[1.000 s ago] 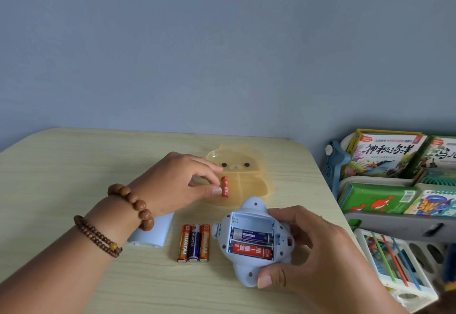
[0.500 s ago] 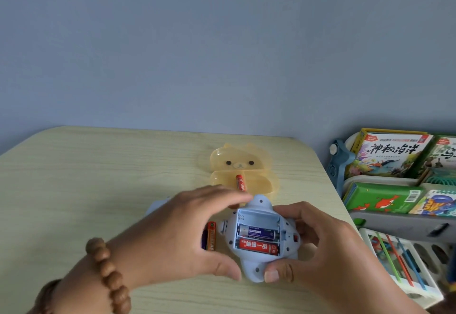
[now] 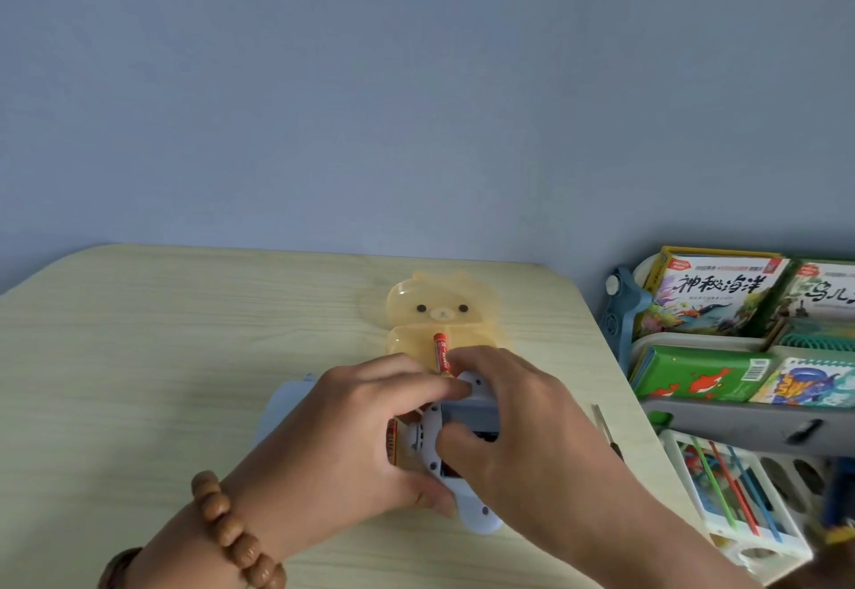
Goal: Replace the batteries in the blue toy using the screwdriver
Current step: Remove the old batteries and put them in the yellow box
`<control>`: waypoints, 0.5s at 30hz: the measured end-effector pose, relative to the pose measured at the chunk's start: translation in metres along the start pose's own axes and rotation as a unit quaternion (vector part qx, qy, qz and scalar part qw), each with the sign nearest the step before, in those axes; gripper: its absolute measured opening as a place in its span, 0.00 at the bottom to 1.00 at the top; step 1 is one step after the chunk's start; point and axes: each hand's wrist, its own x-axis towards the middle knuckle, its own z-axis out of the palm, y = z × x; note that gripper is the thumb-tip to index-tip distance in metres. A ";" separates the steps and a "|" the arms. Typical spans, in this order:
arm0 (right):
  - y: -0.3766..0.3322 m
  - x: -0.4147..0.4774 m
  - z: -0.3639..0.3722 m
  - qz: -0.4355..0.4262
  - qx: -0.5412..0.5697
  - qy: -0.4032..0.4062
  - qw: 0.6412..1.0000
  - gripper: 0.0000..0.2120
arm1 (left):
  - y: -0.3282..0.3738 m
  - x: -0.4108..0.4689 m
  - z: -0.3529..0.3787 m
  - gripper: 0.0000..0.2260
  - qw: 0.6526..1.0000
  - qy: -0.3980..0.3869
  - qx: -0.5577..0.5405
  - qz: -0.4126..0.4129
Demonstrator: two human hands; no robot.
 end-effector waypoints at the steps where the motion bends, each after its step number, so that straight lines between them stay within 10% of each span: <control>1: -0.001 0.001 0.002 -0.002 -0.002 0.002 1.000 0.21 | 0.000 0.000 0.000 0.32 1.000 0.002 -0.002 -0.001; 15: 0.001 0.002 0.004 -0.010 0.027 0.004 1.000 0.20 | 0.003 -0.001 0.000 0.32 1.000 0.001 -0.019 -0.010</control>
